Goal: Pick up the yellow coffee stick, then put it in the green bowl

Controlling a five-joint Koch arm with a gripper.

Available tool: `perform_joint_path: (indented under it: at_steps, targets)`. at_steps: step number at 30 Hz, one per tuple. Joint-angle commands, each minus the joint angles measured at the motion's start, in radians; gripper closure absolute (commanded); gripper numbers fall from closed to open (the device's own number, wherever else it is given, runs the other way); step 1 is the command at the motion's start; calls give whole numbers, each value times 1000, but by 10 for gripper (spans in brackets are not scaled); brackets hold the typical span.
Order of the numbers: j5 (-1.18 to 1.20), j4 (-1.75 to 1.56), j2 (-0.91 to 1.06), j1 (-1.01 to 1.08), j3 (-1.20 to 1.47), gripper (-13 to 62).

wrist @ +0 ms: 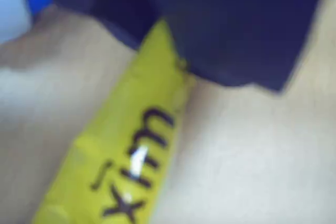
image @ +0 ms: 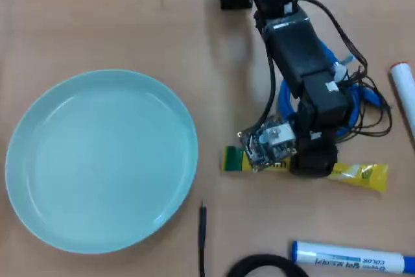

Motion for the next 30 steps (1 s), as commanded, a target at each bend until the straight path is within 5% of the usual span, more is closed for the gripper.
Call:
perform_joint_path:
  at_steps: [1,18,30]
  targets:
    - [12,150,20,-20,-29,556]
    - [-8,236,440,-74,-25,556]
    - [-75,230,767,124,-31,556]
